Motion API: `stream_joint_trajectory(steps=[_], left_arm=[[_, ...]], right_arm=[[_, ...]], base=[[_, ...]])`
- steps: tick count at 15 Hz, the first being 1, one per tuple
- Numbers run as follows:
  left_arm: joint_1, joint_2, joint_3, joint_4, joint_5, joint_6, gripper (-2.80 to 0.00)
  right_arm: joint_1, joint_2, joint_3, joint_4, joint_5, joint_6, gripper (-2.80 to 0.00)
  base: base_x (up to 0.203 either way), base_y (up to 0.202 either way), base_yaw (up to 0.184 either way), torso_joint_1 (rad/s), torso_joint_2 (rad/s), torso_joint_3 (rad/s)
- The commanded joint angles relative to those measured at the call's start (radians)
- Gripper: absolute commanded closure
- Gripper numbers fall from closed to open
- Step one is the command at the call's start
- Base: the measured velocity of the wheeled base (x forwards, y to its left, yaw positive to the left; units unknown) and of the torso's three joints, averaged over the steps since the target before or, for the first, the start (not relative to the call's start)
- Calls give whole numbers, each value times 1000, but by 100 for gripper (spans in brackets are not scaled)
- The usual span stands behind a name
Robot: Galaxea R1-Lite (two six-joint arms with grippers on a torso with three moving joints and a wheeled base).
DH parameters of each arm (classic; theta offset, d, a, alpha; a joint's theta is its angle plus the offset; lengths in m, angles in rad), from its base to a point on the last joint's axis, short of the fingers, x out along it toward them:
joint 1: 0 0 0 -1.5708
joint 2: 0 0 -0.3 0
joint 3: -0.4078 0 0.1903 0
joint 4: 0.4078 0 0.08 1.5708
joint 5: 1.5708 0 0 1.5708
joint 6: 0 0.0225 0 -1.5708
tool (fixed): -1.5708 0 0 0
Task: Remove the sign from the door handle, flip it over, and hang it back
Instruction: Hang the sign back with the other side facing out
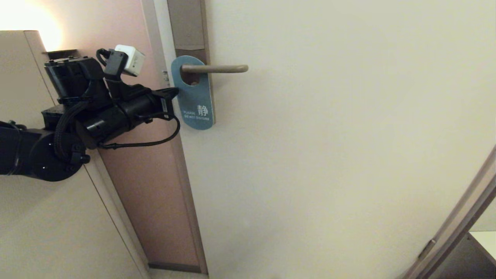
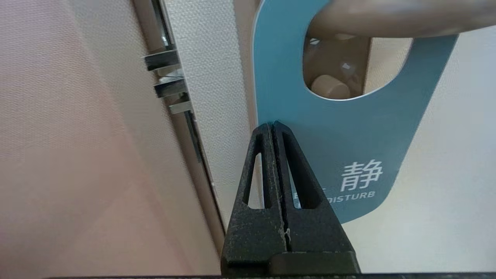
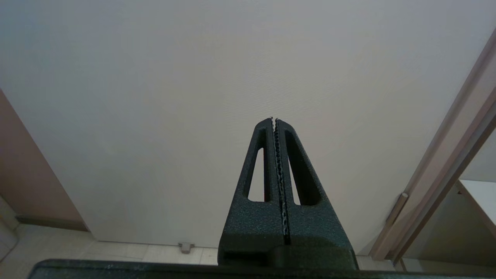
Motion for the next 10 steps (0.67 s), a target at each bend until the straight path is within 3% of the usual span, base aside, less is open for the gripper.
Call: stream_joint_trajectory(steps=[1,6,10], left_arm=[[2,-5,1,-4,-1,1,0],[2,-113,35,43,-1,1,0],[2,-255,138,74,-1,1,0]], right_arm=[[0,1,0,-1,0,0,0],[-1,1,0,-1,0,0,0],[0,1,0,-1,0,0,0]], base=[[0,0,0,0,0,0],[0,0,0,0,0,0],[0,0,0,0,0,0]])
